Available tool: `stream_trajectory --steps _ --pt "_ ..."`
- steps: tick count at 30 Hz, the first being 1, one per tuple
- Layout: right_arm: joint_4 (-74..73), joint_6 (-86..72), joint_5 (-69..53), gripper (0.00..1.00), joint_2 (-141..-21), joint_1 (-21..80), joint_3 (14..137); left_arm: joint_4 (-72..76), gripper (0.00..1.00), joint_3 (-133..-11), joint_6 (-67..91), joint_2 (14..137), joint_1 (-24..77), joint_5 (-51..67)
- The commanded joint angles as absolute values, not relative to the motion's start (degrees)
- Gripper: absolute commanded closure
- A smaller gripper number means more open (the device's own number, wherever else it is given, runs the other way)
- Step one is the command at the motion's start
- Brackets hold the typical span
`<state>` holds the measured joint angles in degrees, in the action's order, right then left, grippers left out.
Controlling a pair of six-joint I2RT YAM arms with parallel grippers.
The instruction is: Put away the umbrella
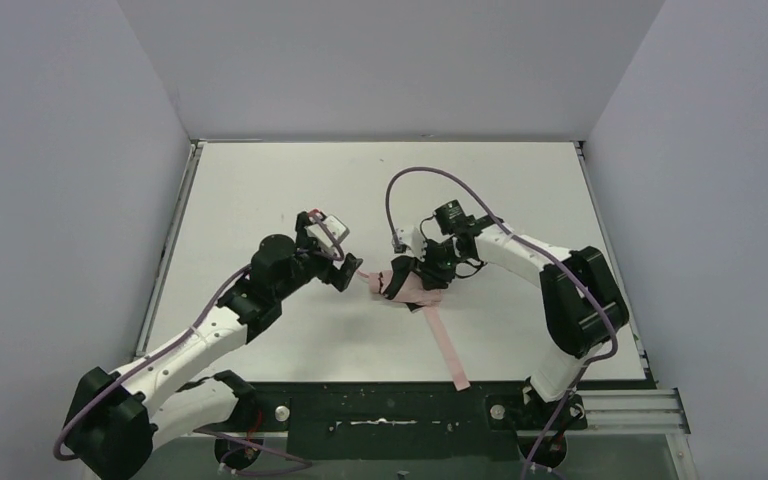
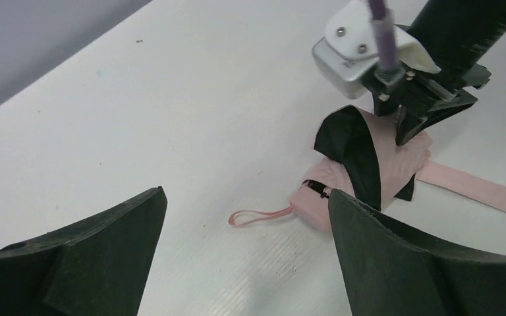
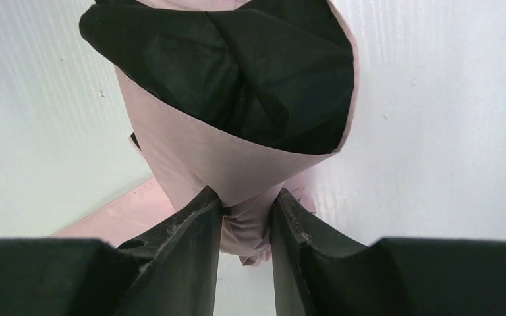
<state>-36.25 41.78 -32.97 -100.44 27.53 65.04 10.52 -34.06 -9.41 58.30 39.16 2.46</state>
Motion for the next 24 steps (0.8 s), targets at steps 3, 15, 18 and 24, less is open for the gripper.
stream_trajectory --steps 3,15,18,24 --pt "-20.8 48.2 -13.9 0.84 -96.2 30.8 53.7 13.5 0.08 -38.8 0.4 65.8 28.8 24.9" --pt "-6.5 53.4 -11.8 0.86 -89.0 34.7 39.6 5.0 0.08 -59.7 -3.5 88.0 25.5 41.9" --pt "-4.9 53.7 -10.6 0.87 -88.4 35.6 38.6 0.4 0.08 -64.5 -4.4 93.4 25.5 46.4" --pt "-4.1 54.6 -9.2 0.87 -88.1 36.5 37.6 0.1 0.07 -66.8 -4.9 99.9 27.5 50.9"
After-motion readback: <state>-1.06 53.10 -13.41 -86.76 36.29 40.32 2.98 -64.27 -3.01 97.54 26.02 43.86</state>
